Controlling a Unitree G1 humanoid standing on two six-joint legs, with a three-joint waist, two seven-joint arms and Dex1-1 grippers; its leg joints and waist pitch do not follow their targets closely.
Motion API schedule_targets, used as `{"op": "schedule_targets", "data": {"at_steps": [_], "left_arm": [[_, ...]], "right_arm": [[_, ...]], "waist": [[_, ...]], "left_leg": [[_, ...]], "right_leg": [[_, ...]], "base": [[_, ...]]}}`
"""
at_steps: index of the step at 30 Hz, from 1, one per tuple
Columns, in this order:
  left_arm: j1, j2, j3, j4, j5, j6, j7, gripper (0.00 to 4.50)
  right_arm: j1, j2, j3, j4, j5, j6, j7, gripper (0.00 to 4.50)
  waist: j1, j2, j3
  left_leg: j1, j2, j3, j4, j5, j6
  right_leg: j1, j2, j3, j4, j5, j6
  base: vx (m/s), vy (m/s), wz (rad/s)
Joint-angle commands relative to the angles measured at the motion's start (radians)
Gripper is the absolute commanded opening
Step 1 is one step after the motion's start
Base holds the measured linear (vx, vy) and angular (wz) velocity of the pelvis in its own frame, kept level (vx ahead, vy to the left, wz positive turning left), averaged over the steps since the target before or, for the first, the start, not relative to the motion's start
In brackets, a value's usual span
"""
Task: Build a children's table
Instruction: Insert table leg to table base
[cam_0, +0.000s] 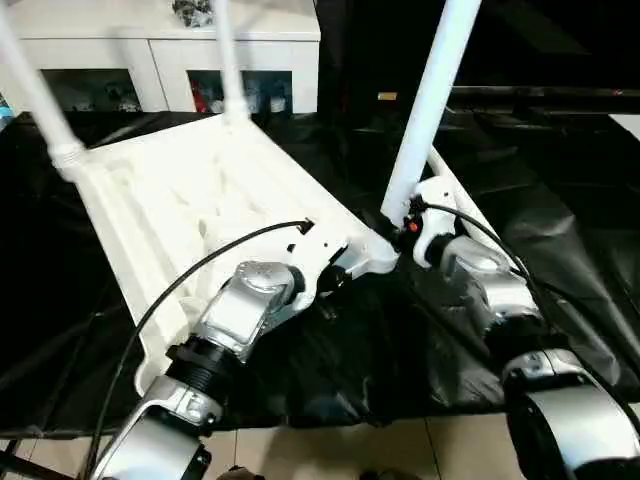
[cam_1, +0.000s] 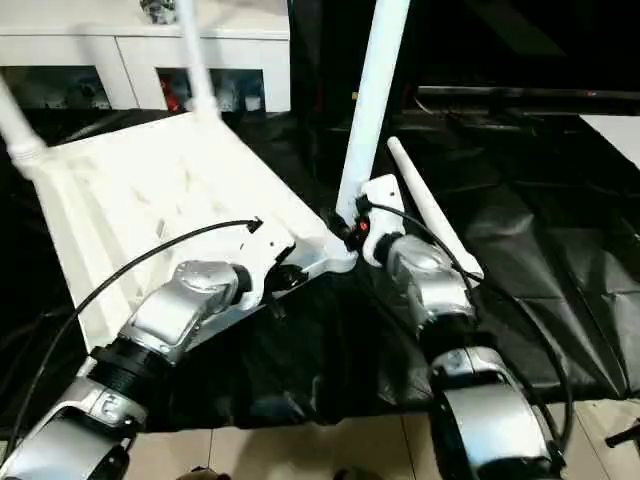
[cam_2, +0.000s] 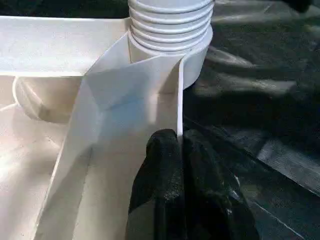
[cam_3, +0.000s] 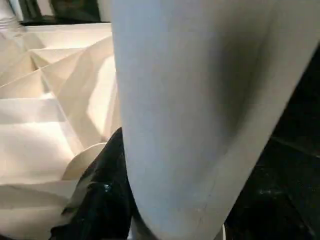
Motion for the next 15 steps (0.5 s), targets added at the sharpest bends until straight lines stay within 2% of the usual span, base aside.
{"op": "schedule_targets", "data": {"at_steps": [1, 5, 8, 10, 11, 12, 13, 15], "left_arm": [[-0.046, -0.02, 0.038, -0.086, -0.03, -0.034, 0.008, 0.0], [-0.048, -0.01, 0.038, -0.09, -0.029, -0.033, 0.008, 0.0], [-0.049, -0.002, 0.033, -0.093, -0.03, -0.047, -0.01, 0.0], [-0.046, 0.006, 0.027, -0.098, -0.035, -0.056, -0.03, 0.0], [-0.045, 0.008, 0.027, -0.1, -0.037, -0.057, -0.034, 0.0], [-0.044, 0.009, 0.027, -0.101, -0.039, -0.058, -0.037, 0.0], [-0.043, 0.011, 0.025, -0.103, -0.041, -0.061, -0.045, 0.0], [-0.041, 0.016, 0.022, -0.109, -0.045, -0.063, -0.058, 0.0]], "right_arm": [[0.053, 0.025, 0.029, 0.118, -0.042, 0.056, -0.014, 1.88], [0.043, 0.041, 0.049, 0.138, -0.07, 0.026, -0.001, 1.88], [0.034, 0.051, 0.037, 0.151, -0.065, 0.017, 0.006, 1.88], [0.025, 0.053, 0.026, 0.155, -0.06, 0.013, 0.009, 2.44], [0.023, 0.053, 0.023, 0.155, -0.058, 0.013, 0.01, 2.44], [0.019, 0.053, 0.02, 0.159, -0.058, 0.011, 0.012, 2.64], [0.017, 0.053, 0.017, 0.159, -0.057, 0.011, 0.016, 2.75], [0.013, 0.052, 0.013, 0.159, -0.055, 0.011, 0.027, 2.86]], "waist": [[0.014, -0.004, -0.064], [0.014, -0.001, -0.063], [0.011, -0.002, -0.06], [0.009, -0.003, -0.06], [0.008, -0.002, -0.06], [0.008, -0.002, -0.06], [0.012, -0.001, -0.062], [0.013, -0.003, -0.064]], "left_leg": [[0.012, 0.043, -0.016, -0.078, -0.368, 0.026], [0.013, 0.043, -0.017, -0.079, -0.384, 0.02], [0.013, 0.042, -0.02, -0.08, -0.399, 0.015], [0.014, 0.042, -0.021, -0.082, -0.413, 0.013], [0.014, 0.042, -0.021, -0.082, -0.417, 0.012], [0.016, 0.042, -0.021, -0.082, -0.42, 0.012], [0.024, 0.044, -0.018, -0.08, -0.416, 0.011], [0.016, 0.044, -0.017, -0.082, -0.387, 0.018]], "right_leg": [[0.043, -0.069, 0.047, -0.087, -0.391, -0.184], [0.043, -0.069, 0.046, -0.089, -0.42, -0.179], [0.044, -0.071, 0.045, -0.091, -0.449, -0.168], [0.043, -0.069, 0.045, -0.091, -0.458, -0.163], [0.043, -0.069, 0.044, -0.091, -0.464, -0.162], [0.042, -0.069, 0.045, -0.092, -0.468, -0.162], [0.036, -0.071, 0.048, -0.095, -0.458, -0.172], [0.043, -0.069, 0.049, -0.086, -0.414, -0.184]], "base": [[0.0, 0.0, 0.0], [0.0, 0.0, 0.0], [0.0, 0.0, 0.0], [0.0, 0.0, 0.0], [0.0, 0.0, 0.0], [0.0, 0.0, 0.0], [0.0, 0.0, 0.0], [0.0, 0.0, 0.0]]}}
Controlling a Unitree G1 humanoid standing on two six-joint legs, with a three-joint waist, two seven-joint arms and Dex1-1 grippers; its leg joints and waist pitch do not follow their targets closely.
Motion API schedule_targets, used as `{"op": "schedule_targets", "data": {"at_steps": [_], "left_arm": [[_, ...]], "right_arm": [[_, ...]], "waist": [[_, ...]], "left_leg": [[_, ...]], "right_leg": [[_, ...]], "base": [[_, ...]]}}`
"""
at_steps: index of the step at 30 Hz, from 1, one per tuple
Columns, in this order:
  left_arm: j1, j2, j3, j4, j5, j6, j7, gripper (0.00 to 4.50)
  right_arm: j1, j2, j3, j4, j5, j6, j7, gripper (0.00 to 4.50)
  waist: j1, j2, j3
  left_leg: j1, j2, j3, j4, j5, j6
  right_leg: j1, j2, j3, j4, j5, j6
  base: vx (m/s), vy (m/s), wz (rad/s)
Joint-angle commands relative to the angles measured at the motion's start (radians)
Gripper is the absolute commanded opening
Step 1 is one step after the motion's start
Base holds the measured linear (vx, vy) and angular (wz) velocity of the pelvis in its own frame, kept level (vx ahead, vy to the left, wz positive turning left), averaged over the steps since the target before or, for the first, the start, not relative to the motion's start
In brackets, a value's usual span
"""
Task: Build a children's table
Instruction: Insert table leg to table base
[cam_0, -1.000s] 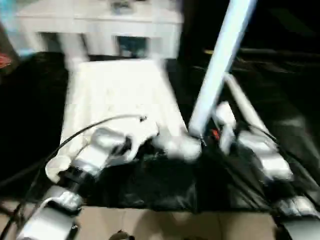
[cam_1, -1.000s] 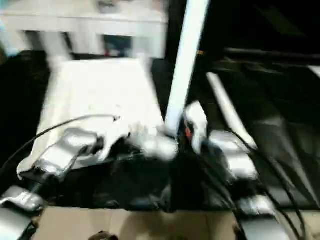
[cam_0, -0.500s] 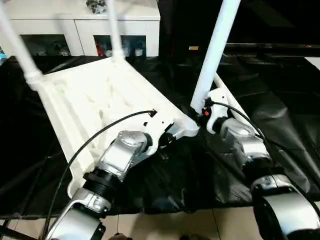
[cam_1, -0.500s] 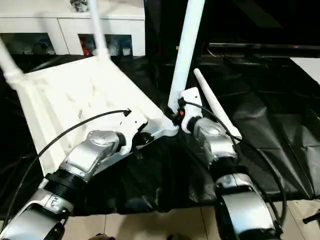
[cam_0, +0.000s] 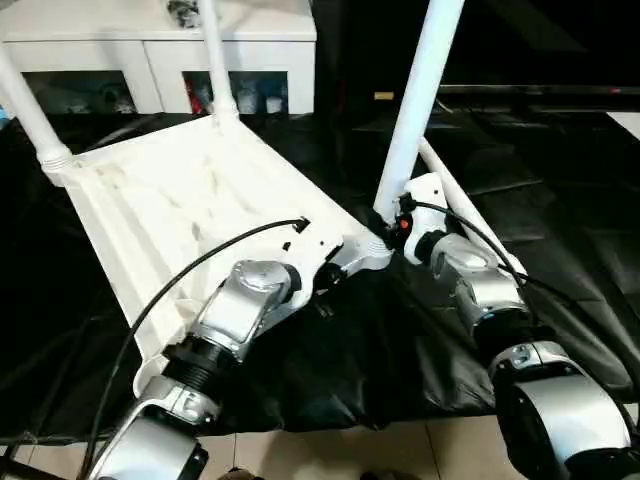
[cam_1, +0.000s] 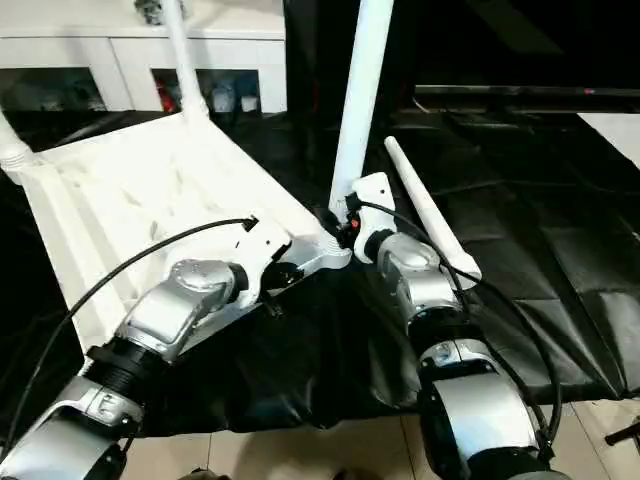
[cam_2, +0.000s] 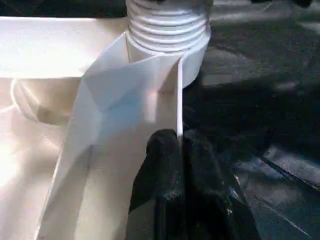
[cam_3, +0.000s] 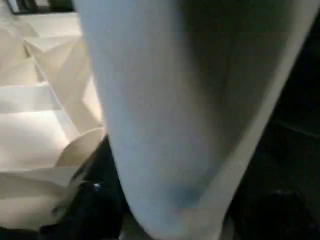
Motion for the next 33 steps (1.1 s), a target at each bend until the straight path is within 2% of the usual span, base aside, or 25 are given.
{"op": "schedule_targets", "data": {"at_steps": [1, 5, 6, 8, 9, 10, 12, 15, 18, 21, 25, 28, 33], "left_arm": [[-0.044, -0.011, 0.02, -0.1, -0.039, -0.056, -0.015, 0.0], [-0.044, -0.002, 0.019, -0.101, -0.041, -0.062, -0.033, 0.0], [-0.044, 0.001, 0.019, -0.1, -0.042, -0.066, -0.041, 0.0], [-0.041, 0.015, 0.013, -0.107, -0.046, -0.072, -0.072, 0.0], [-0.041, 0.015, 0.013, -0.107, -0.046, -0.072, -0.072, 0.0], [-0.039, 0.021, 0.009, -0.109, -0.045, -0.078, -0.083, 0.0], [-0.032, 0.047, -0.011, -0.108, -0.035, -0.117, -0.122, 0.0], [-0.021, 0.074, -0.022, -0.107, -0.041, -0.145, -0.178, 0.0], [-0.014, 0.09, -0.027, -0.107, -0.051, -0.159, -0.221, 0.0], [-0.004, 0.121, -0.037, -0.105, -0.069, -0.206, -0.305, 0.0], [0.005, 0.142, -0.042, -0.099, -0.093, -0.259, -0.38, 0.0], [0.018, 0.166, -0.059, -0.106, -0.107, -0.279, -0.448, 0.0], [0.033, 0.193, -0.078, -0.103, -0.109, -0.303, -0.526, 0.0]], "right_arm": [[0.035, 0.021, 0.027, 0.061, -0.024, 0.052, 0.023, 2.95], [0.027, 0.018, 0.019, 0.06, -0.021, 0.042, 0.044, 3.25], [0.023, 0.017, 0.016, 0.06, -0.02, 0.037, 0.05, 3.45], [0.016, 0.009, 0.012, 0.043, -0.015, 0.028, 0.087, 3.5], [0.016, 0.009, 0.012, 0.043, -0.015, 0.028, 0.087, 3.63], [0.017, 0.005, 0.014, 0.032, -0.015, 0.028, 0.1, 3.75], [0.032, -0.021, 0.031, -0.021, -0.018, 0.029, 0.167, 3.92], [0.065, -0.059, 0.052, -0.089, -0.013, 0.042, 0.255, 3.92], [0.089, -0.085, 0.066, -0.13, -0.015, 0.047, 0.308, 3.92], [0.13, -0.125, 0.086, -0.194, -0.017, 0.045, 0.387, 3.92], [0.173, -0.157, 0.106, -0.264, -0.008, 0.042, 0.463, 3.92], [0.213, -0.186, 0.129, -0.333, -0.003, 0.042, 0.526, 3.92], [0.277, -0.235, 0.165, -0.453, 0.016, 0.061, 0.63, 3.92]], "waist": [[0.011, -0.002, -0.064], [0.017, -0.004, -0.068], [0.018, -0.004, -0.069], [0.024, -0.004, -0.074], [0.027, -0.003, -0.078], [0.029, -0.003, -0.079], [0.034, -0.002, -0.078], [0.04, -0.002, -0.081], [0.052, -0.001, -0.079], [0.062, 0.0, -0.077], [0.073, 0.001, -0.077], [0.082, 0.001, -0.077], [0.096, 0.001, -0.078]], "left_leg": [[0.01, 0.045, -0.017, -0.077, -0.379, 0.023], [0.008, 0.044, -0.012, -0.074, -0.331, 0.034], [0.006, 0.044, -0.012, -0.073, -0.319, 0.036], [0.003, 0.045, -0.011, -0.07, -0.27, 0.048], [0.0, 0.046, -0.009, -0.066, -0.232, 0.059], [-0.003, 0.045, -0.008, -0.063, -0.202, 0.072], [-0.003, 0.046, -0.007, -0.062, -0.187, 0.086], [-0.002, 0.047, -0.006, -0.06, -0.163, 0.098], [0.003, 0.05, -0.005, -0.062, -0.182, 0.089], [0.01, 0.052, -0.002, -0.063, -0.223, 0.067], [0.012, 0.054, 0.0, -0.065, -0.238, 0.05], [0.016, 0.056, 0.003, -0.065, -0.238, 0.048], [0.013, 0.058, 0.003, -0.066, -0.232, 0.047]], "right_leg": [[0.042, -0.068, 0.05, -0.088, -0.392, -0.191], [0.047, -0.069, 0.053, -0.081, -0.332, -0.214], [0.049, -0.069, 0.053, -0.078, -0.319, -0.216], [0.052, -0.07, 0.053, -0.071, -0.271, -0.224], [0.053, -0.068, 0.053, -0.064, -0.22, -0.237], [0.053, -0.066, 0.052, -0.058, -0.174, -0.248], [0.053, -0.064, 0.051, -0.056, -0.151, -0.256], [0.057, -0.063, 0.051, -0.049, -0.112, -0.263], [0.054, -0.064, 0.051, -0.054, -0.146, -0.26], [0.049, -0.064, 0.053, -0.061, -0.196, -0.243], [0.047, -0.064, 0.054, -0.061, -0.224, -0.228], [0.044, -0.063, 0.056, -0.06, -0.22, -0.224], [0.045, -0.065, 0.057, -0.058, -0.222, -0.212]], "base": [[0.0, 0.0, 0.0], [0.0, 0.0, 0.0], [0.0, 0.0, 0.0], [0.0, 0.0, 0.0], [0.0, 0.0, 0.0], [0.0, 0.0, 0.0], [0.0, 0.0, 0.0], [0.0, 0.0, 0.0], [0.0, 0.0, 0.0], [0.0, 0.0, 0.0], [0.0, 0.0, 0.0], [0.0, 0.0, 0.0], [0.0, 0.0, 0.0]]}}
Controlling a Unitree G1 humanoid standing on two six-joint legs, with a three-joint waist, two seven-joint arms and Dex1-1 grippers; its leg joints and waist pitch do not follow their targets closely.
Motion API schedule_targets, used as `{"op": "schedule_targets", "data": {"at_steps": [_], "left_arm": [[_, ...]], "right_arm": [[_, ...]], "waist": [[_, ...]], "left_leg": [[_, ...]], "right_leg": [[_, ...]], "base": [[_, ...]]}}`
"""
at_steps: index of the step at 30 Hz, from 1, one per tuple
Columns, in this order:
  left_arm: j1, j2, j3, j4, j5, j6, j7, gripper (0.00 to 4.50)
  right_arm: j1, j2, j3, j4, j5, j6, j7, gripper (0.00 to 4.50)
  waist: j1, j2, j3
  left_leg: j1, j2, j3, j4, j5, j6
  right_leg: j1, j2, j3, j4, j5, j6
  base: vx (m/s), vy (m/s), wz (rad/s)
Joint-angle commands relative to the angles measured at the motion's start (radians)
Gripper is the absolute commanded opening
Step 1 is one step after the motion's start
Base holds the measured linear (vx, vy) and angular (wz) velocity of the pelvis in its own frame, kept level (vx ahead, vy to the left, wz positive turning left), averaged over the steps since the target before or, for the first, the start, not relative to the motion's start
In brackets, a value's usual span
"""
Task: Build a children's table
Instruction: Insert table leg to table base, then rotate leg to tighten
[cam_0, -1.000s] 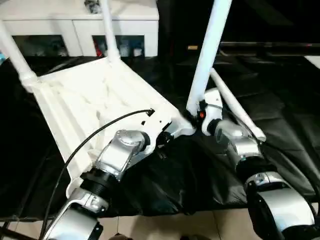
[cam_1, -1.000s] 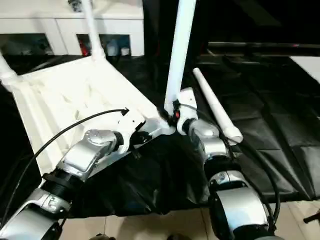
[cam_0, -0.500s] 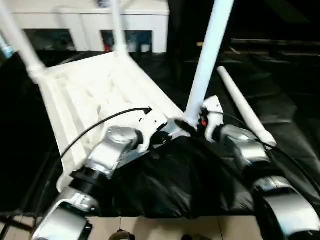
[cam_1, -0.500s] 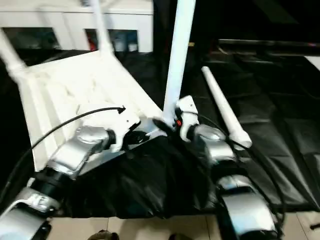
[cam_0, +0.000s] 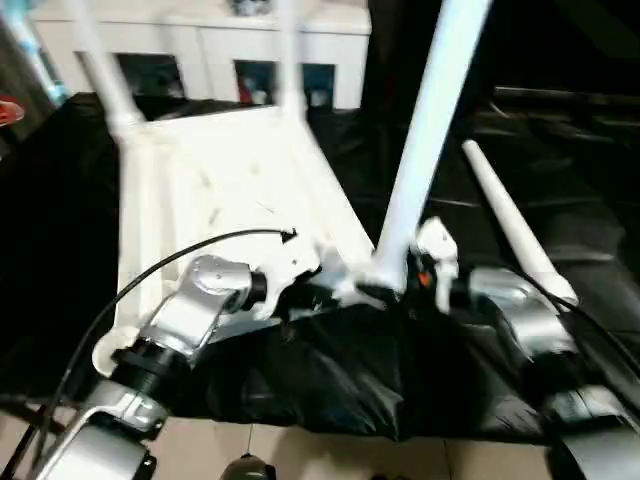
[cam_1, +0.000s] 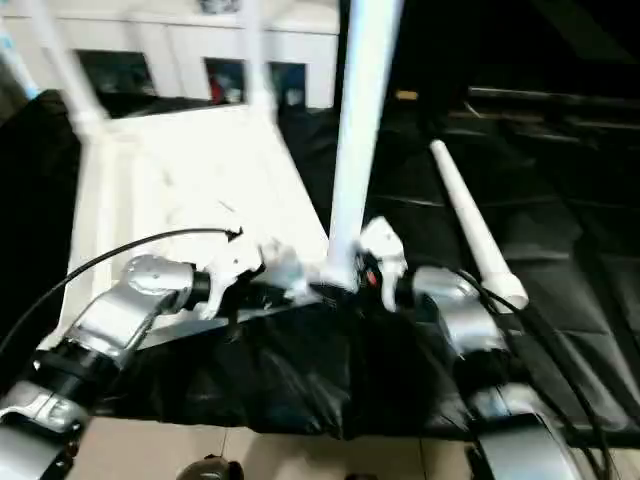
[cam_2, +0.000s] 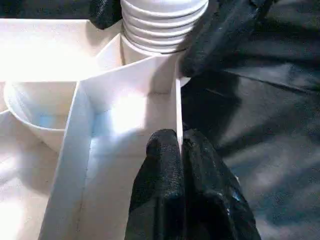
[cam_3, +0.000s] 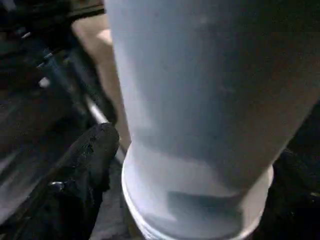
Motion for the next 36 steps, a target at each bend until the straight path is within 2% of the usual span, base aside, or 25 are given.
{"op": "schedule_targets", "data": {"at_steps": [1, 4, 11, 15, 21, 24, 25, 26, 28, 31, 35, 36], "left_arm": [[-0.013, -0.015, -0.016, -0.062, -0.055, -0.06, -0.062, 0.0], [-0.009, -0.007, -0.018, -0.047, -0.049, -0.078, -0.087, 0.0], [-0.003, 0.005, -0.02, -0.046, -0.052, -0.081, -0.128, 0.0], [-0.004, 0.005, -0.018, -0.039, -0.045, -0.084, -0.135, 0.0], [-0.014, -0.023, 0.003, -0.025, -0.04, -0.061, -0.084, 0.0], [-0.057, -0.092, 0.047, 0.035, -0.014, -0.037, 0.075, 0.0], [-0.069, -0.113, 0.06, 0.05, -0.007, -0.027, 0.122, 0.0], [-0.069, -0.113, 0.06, 0.05, -0.007, -0.027, 0.122, 0.0], [-0.094, -0.155, 0.083, 0.078, 0.005, -0.002, 0.216, 0.0], [-0.12, -0.204, 0.101, 0.108, 0.021, 0.016, 0.326, 0.0], [-0.136, -0.264, 0.102, 0.137, 0.044, 0.013, 0.403, 0.0], [-0.136, -0.267, 0.101, 0.138, 0.046, 0.012, 0.404, 0.0]], "right_arm": [[0.018, -0.016, 0.03, -0.064, 0.014, 0.021, 0.06, 3.76], [0.045, -0.034, 0.044, -0.114, 0.016, 0.04, 0.097, 3.66], [0.07, -0.045, 0.052, -0.158, 0.027, 0.071, 0.12, 2.92], [0.09, -0.047, 0.061, -0.187, 0.029, 0.103, 0.132, 2.83], [0.095, -0.022, 0.051, -0.171, 0.022, 0.127, 0.082, 2.79], [0.042, 0.075, 0.003, -0.035, -0.034, 0.124, -0.17, 2.79], [0.023, 0.102, -0.012, 0.003, -0.045, 0.128, -0.247, 2.79], [0.023, 0.102, -0.012, 0.003, -0.045, 0.128, -0.247, 2.79], [-0.02, 0.156, -0.05, 0.081, -0.043, 0.137, -0.384, 2.78], [-0.075, 0.218, -0.092, 0.178, -0.03, 0.13, -0.521, 2.77], [-0.148, 0.279, -0.13, 0.296, -0.045, 0.076, -0.64, 2.77], [-0.152, 0.282, -0.133, 0.302, -0.045, 0.072, -0.64, 3.12]], "waist": [[-0.005, -0.001, -0.077], [-0.001, -0.001, -0.077], [-0.001, -0.002, -0.076], [-0.002, -0.002, -0.076], [-0.002, -0.002, -0.075], [-0.013, -0.002, -0.071], [-0.017, -0.003, -0.074], [-0.023, -0.005, -0.073], [-0.038, -0.004, -0.07], [-0.052, -0.003, -0.072], [-0.055, -0.003, -0.078], [-0.054, -0.003, -0.08]], "left_leg": [[0.029, 0.048, -0.012, -0.068, -0.238, 0.051], [0.028, 0.049, -0.013, -0.068, -0.238, 0.047], [0.026, 0.047, -0.015, -0.069, -0.247, 0.039], [0.026, 0.047, -0.015, -0.069, -0.246, 0.04], [0.029, 0.047, -0.016, -0.07, -0.262, 0.032], [0.028, 0.043, -0.018, -0.073, -0.273, 0.013], [0.027, 0.042, -0.021, -0.073, -0.277, -0.005], [0.026, 0.04, -0.023, -0.074, -0.282, -0.011], [0.029, 0.038, -0.023, -0.073, -0.309, -0.012], [0.027, 0.036, -0.023, -0.072, -0.305, -0.006], [0.024, 0.037, -0.02, -0.068, -0.261, 0.009], [0.023, 0.037, -0.019, -0.066, -0.253, 0.014]], "right_leg": [[0.053, -0.063, 0.053, -0.067, -0.244, -0.199], [0.054, -0.065, 0.054, -0.068, -0.258, -0.194], [0.056, -0.066, 0.053, -0.071, -0.297, -0.18], [0.055, -0.065, 0.053, -0.07, -0.284, -0.185], [0.055, -0.068, 0.053, -0.074, -0.316, -0.179], [0.053, -0.068, 0.051, -0.08, -0.359, -0.169], [0.056, -0.071, 0.049, -0.078, -0.382, -0.161], [0.057, -0.071, 0.047, -0.079, -0.394, -0.159], [0.054, -0.071, 0.047, -0.09, -0.438, -0.144], [0.054, -0.07, 0.045, -0.092, -0.436, -0.143], [0.056, -0.069, 0.047, -0.083, -0.354, -0.166], [0.057, -0.069, 0.047, -0.081, -0.334, -0.171]], "base": [[0.0, 0.0, 0.0], [0.0, 0.0, 0.0], [0.0, 0.0, 0.0], [0.0, 0.0, 0.0], [0.0, 0.0, 0.0], [0.0, 0.0, 0.0], [0.0, 0.0, 0.0], [0.0, 0.0, 0.0], [0.0, 0.0, 0.0], [0.0, 0.0, 0.0], [0.0, 0.0, 0.0], [0.0, 0.0, 0.0]]}}
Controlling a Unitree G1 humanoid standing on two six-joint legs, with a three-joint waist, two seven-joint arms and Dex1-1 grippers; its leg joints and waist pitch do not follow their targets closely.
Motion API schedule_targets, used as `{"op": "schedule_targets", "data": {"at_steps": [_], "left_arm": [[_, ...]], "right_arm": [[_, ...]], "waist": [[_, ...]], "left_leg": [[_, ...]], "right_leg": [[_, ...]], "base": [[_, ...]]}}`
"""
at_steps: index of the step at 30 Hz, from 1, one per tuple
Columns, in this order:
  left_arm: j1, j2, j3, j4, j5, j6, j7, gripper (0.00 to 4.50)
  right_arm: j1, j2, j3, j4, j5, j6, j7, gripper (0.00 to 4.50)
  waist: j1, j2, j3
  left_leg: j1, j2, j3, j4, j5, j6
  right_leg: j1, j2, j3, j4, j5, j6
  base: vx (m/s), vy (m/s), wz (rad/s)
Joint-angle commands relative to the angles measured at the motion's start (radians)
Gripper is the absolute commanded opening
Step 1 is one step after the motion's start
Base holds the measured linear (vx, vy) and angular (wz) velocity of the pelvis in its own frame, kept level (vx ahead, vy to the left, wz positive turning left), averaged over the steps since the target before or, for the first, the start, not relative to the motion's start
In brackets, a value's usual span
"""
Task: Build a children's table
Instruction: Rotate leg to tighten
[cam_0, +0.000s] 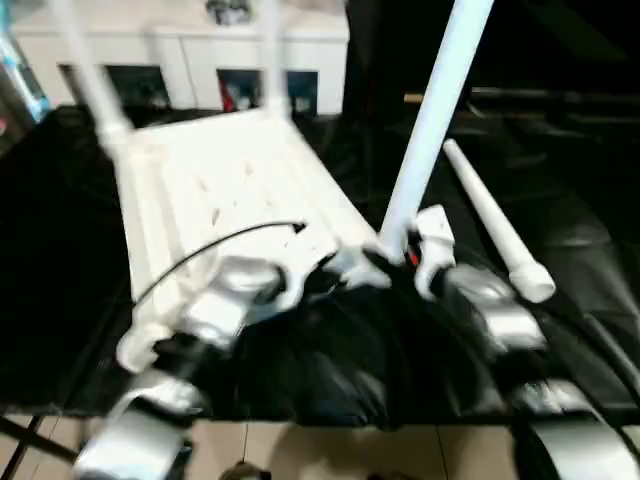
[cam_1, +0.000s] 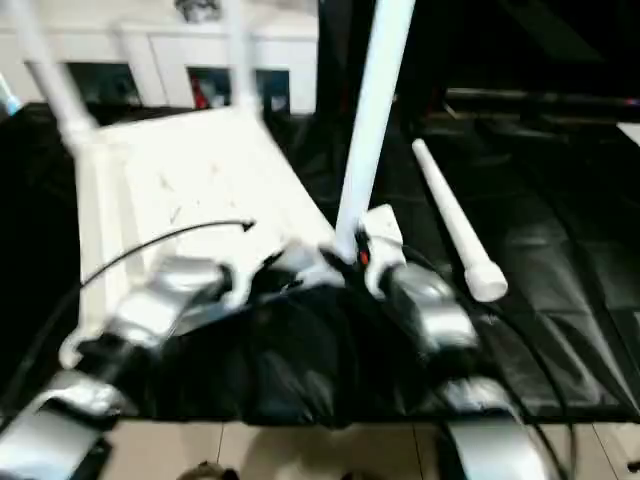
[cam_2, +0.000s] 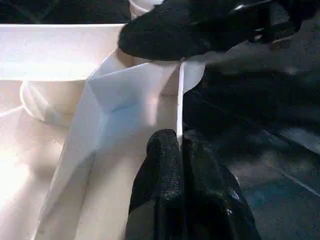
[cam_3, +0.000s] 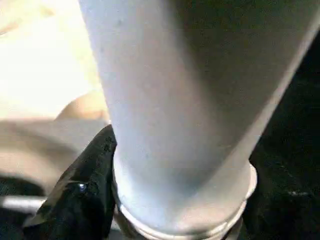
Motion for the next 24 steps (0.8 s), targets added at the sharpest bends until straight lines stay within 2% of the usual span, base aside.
{"op": "schedule_targets", "data": {"at_steps": [1, 2, 4, 5, 10, 12, 14, 16, 17, 19, 22, 23, 24], "left_arm": [[-0.043, -0.053, 0.02, -0.051, -0.044, -0.044, 0.007, 0.0], [-0.038, -0.053, 0.008, -0.058, -0.042, -0.047, -0.005, 0.0], [-0.035, -0.053, 0.004, -0.06, -0.041, -0.049, -0.009, 0.0], [-0.033, -0.049, 0.001, -0.063, -0.042, -0.05, -0.016, 0.0], [-0.011, -0.014, -0.009, -0.091, -0.057, -0.07, -0.092, 0.0], [-0.002, 0.0, -0.012, -0.101, -0.061, -0.083, -0.123, 0.0], [0.007, 0.013, -0.015, -0.112, -0.068, -0.084, -0.152, 0.0], [0.017, 0.031, -0.019, -0.127, -0.079, -0.086, -0.188, 0.0], [0.026, 0.047, -0.023, -0.141, -0.087, -0.094, -0.222, 0.0], [0.042, 0.074, -0.032, -0.165, -0.104, -0.113, -0.285, 0.0], [0.058, 0.101, -0.04, -0.197, -0.126, -0.114, -0.361, 0.0], [0.067, 0.118, -0.044, -0.218, -0.139, -0.1, -0.404, 0.0], [0.068, 0.119, -0.044, -0.219, -0.14, -0.099, -0.407, 0.0]], "right_arm": [[0.001, 0.053, 0.019, 0.048, 0.005, 0.011, 0.02, 3.12], [-0.008, 0.063, 0.006, 0.052, 0.024, 0.018, 0.048, 3.12], [-0.011, 0.066, 0.006, 0.052, 0.026, 0.017, 0.066, 3.53], [-0.011, 0.064, 0.012, 0.051, 0.022, 0.015, 0.083, 3.59], [-0.002, 0.023, 0.049, 0.052, -0.016, -0.044, 0.144, 4.02], [0.01, 0.003, 0.053, 0.038, -0.021, -0.054, 0.182, 4.02], [0.024, -0.016, 0.056, 0.018, -0.021, -0.059, 0.225, 4.02], [0.046, -0.044, 0.064, -0.015, -0.015, -0.063, 0.286, 4.02], [0.067, -0.07, 0.071, -0.05, -0.006, -0.065, 0.347, 4.02], [0.103, -0.112, 0.082, -0.111, 0.018, -0.051, 0.45, 4.02], [0.141, -0.158, 0.103, -0.178, 0.036, -0.035, 0.55, 4.02], [0.171, -0.193, 0.13, -0.231, 0.046, -0.028, 0.621, 4.02], [0.173, -0.195, 0.132, -0.234, 0.046, -0.027, 0.625, 4.02]], "waist": [[0.006, -0.006, -0.079], [0.007, -0.007, -0.08], [0.009, -0.006, -0.082], [0.009, -0.005, -0.082], [0.009, -0.005, -0.079], [0.01, -0.003, -0.078], [0.01, -0.004, -0.078], [0.011, -0.001, -0.078], [0.018, -0.003, -0.079], [0.023, -0.004, -0.081], [0.034, -0.002, -0.08], [0.04, 0.0, -0.078], [0.041, -0.001, -0.077]], "left_leg": [[0.016, 0.038, -0.017, -0.066, -0.235, 0.025], [0.015, 0.037, -0.015, -0.064, -0.218, 0.037], [0.013, 0.038, -0.015, -0.063, -0.193, 0.05], [0.012, 0.038, -0.014, -0.062, -0.189, 0.056], [0.016, 0.038, -0.014, -0.064, -0.228, 0.05], [0.018, 0.039, -0.013, -0.064, -0.239, 0.049], [0.015, 0.041, -0.015, -0.065, -0.233, 0.051], [0.019, 0.043, -0.014, -0.066, -0.237, 0.05], [0.017, 0.043, -0.014, -0.065, -0.232, 0.055], [0.015, 0.044, -0.013, -0.063, -0.218, 0.067], [0.018, 0.046, -0.011, -0.062, -0.211, 0.078], [0.018, 0.048, -0.011, -0.064, -0.223, 0.074], [0.019, 0.048, -0.011, -0.064, -0.23, 0.072]], "right_leg": [[0.051, -0.066, 0.048, -0.076, -0.291, -0.187], [0.054, -0.066, 0.049, -0.071, -0.255, -0.198], [0.056, -0.065, 0.049, -0.064, -0.21, -0.213], [0.057, -0.065, 0.048, -0.062, -0.192, -0.221], [0.055, -0.068, 0.048, -0.071, -0.258, -0.214], [0.053, -0.068, 0.049, -0.074, -0.277, -0.208], [0.055, -0.066, 0.049, -0.07, -0.261, -0.211], [0.052, -0.065, 0.05, -0.069, -0.247, -0.22], [0.057, -0.065, 0.049, -0.068, -0.238, -0.214], [0.058, -0.065, 0.05, -0.063, -0.215, -0.215], [0.054, -0.063, 0.05, -0.064, -0.213, -0.219], [0.054, -0.064, 0.05, -0.065, -0.23, -0.22], [0.052, -0.063, 0.05, -0.067, -0.243, -0.215]], "base": [[0.0, 0.0, 0.0], [0.0, 0.0, 0.0], [0.0, 0.0, 0.0], [0.0, 0.0, 0.0], [0.0, 0.0, 0.0], [0.0, 0.0, 0.0], [0.0, 0.0, 0.0], [0.0, 0.0, 0.0], [0.0, 0.0, 0.0], [0.0, 0.0, 0.0], [0.0, 0.0, 0.0], [0.0, 0.0, 0.0], [0.0, 0.0, 0.0]]}}
